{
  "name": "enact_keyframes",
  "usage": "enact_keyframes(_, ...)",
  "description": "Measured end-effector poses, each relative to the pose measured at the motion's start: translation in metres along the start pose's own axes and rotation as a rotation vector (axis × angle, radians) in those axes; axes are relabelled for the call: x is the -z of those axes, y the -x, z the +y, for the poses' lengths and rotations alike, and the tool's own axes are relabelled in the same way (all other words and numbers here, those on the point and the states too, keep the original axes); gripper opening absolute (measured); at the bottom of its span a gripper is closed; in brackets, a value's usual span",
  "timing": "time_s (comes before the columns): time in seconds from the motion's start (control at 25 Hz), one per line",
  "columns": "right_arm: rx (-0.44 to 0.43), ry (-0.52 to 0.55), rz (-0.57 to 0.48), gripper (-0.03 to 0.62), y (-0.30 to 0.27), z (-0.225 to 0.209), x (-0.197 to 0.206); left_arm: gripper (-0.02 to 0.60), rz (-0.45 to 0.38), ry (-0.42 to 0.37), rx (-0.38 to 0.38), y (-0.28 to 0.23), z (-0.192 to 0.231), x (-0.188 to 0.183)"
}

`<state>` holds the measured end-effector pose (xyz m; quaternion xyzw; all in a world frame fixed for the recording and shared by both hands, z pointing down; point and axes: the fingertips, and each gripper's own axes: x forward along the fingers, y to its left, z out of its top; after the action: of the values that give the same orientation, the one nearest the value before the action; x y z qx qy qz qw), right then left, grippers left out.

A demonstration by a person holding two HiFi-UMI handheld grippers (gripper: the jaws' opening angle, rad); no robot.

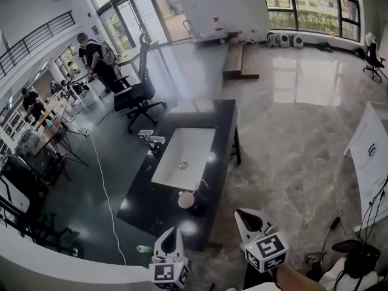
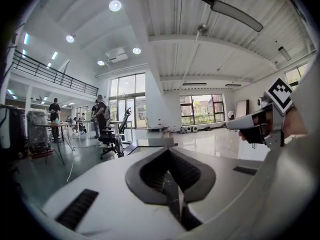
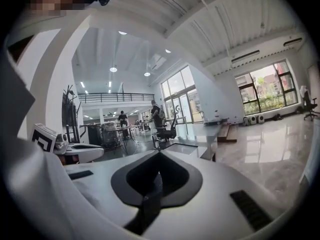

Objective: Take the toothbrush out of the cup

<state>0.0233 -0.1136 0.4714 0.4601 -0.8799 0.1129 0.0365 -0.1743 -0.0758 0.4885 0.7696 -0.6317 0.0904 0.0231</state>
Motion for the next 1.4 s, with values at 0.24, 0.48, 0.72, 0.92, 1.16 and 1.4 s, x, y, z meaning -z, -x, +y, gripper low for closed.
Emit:
enact_keyframes(0.24, -0.145, 0.006, 0.041, -0.014, -0.09, -0.05, -0.028, 0.011, 0.036, 0.028, -0.137, -0.075, 0.014, -0.016)
enact_keyframes(0.48, -0.288, 0.027, 0.073, -0.014, -0.167, -0.055, -0.039, 0.011, 0.067, 0.049, -0.27, -0.109, 0.042, -0.016)
enact_keyframes(0.72, -0.357, 0.019, 0.105, -0.014, -0.206, -0.05, -0.036, 0.011, 0.109, 0.048, -0.319, -0.125, 0.062, -0.009)
enact_keyframes(0.92, -0.352, 0.008, 0.121, -0.014, -0.215, -0.048, -0.032, 0.011, 0.143, 0.003, -0.272, -0.133, 0.066, -0.002)
enact_keyframes(1.16, -0.346, -0.002, 0.126, -0.015, -0.221, -0.047, -0.027, 0.009, 0.193, -0.036, -0.167, -0.147, 0.058, 0.001)
enact_keyframes(1.4, -0.324, -0.024, 0.134, -0.014, -0.223, -0.055, -0.019, 0.009, 0.292, -0.07, 0.04, -0.165, 0.034, 0.027)
